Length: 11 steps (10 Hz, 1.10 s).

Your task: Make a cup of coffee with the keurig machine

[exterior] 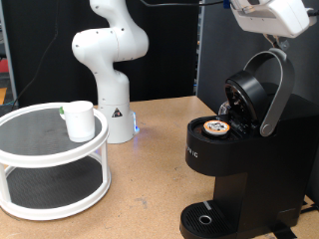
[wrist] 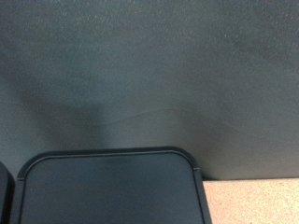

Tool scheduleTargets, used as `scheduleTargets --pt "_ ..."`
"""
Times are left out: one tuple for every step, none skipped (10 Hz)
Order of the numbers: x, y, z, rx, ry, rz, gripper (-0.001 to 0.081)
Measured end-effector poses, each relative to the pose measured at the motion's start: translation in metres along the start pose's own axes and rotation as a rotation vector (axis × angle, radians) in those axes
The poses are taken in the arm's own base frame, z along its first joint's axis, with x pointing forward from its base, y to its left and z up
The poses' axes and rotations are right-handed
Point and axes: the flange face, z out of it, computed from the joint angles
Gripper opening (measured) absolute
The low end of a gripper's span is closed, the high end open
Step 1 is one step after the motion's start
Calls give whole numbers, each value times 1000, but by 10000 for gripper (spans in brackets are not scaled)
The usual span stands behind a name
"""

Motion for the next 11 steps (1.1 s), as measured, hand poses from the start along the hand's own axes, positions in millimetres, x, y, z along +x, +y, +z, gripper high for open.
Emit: scheduleTargets --pt "-2 1 1 1 -3 -1 5" --pt "-3 2 2 1 -5 0 5" --pt "-4 3 2 -6 -11 -5 5" --pt "-4 4 -1 -17 -14 -12 5" --pt "-4 7 -5 -30 -22 -19 5" --pt "-6 11 -11 -41 -33 -24 5" --pt "-8 17 -18 -49 -43 -21 5" --pt "-12 25 -26 -54 -50 -17 5" --pt "-17 35 -33 -57 -59 -15 5" --pt "-24 46 -40 -61 -71 -11 5" --pt "-31 58 -47 -67 -88 -13 5"
